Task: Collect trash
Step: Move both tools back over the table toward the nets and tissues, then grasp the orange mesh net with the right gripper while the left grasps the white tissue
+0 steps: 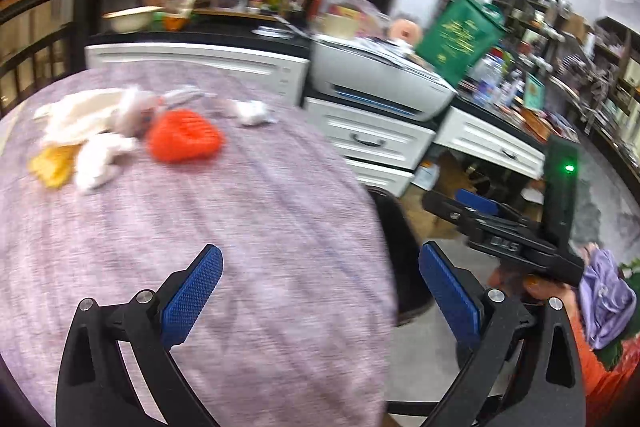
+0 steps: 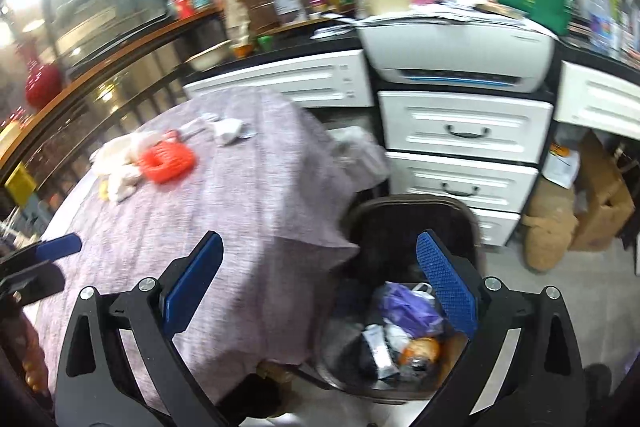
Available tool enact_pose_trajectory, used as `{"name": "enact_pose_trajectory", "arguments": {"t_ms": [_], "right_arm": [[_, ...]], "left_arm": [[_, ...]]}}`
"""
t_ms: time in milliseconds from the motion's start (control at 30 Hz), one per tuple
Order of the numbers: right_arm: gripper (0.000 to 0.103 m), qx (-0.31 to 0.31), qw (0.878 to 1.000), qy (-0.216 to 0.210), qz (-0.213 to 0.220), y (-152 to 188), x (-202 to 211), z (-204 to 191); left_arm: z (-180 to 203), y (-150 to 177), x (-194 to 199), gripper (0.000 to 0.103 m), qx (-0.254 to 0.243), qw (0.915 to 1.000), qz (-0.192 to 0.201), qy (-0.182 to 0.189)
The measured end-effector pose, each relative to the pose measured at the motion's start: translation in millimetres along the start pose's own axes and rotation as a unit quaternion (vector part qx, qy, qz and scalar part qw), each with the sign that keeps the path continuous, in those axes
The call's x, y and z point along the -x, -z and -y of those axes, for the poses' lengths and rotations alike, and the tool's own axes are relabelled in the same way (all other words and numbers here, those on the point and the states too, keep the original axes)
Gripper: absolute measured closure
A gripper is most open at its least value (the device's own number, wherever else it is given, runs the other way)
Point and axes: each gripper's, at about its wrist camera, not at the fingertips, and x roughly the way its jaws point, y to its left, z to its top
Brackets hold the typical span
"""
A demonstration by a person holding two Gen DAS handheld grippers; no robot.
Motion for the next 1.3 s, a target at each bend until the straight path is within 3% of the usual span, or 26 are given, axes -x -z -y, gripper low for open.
{"name": "enact_pose_trajectory", "arguments": {"t_ms": [233, 533, 733, 933, 1200, 1300], "right_arm": [[0.007, 0.053, 0.998, -0.041, -0.016, -12, -18, -51], [0.007, 0.112, 0.989, -0.084, -0.048, -22, -46, -111], [0.007, 0.152, 0.979, -0.113, -0.081, -36, -76, -148], [0.008, 0.209, 0.966, -0.108, -0.105, -50, -115, -186], [0.031, 0.236, 0.958, -0.093, -0.137, -67, -167, -209], [0.061, 0.249, 0.953, -0.083, -0.151, -65, -179, -212]], "left_arm": [[-58, 7, 21, 0.006, 0.033, 0.9975, 0.007, -0.063], [-126, 14, 42, 0.006, 0.074, 0.9878, 0.0, -0.137], [-152, 12, 42, 0.006, 0.084, 0.9835, -0.01, -0.16], [-165, 10, 37, 0.006, 0.098, 0.9832, -0.016, -0.153], [-169, 5, 32, 0.006, 0.099, 0.983, -0.02, -0.153], [-168, 0, 28, 0.006, 0.096, 0.9836, -0.02, -0.151]]}}
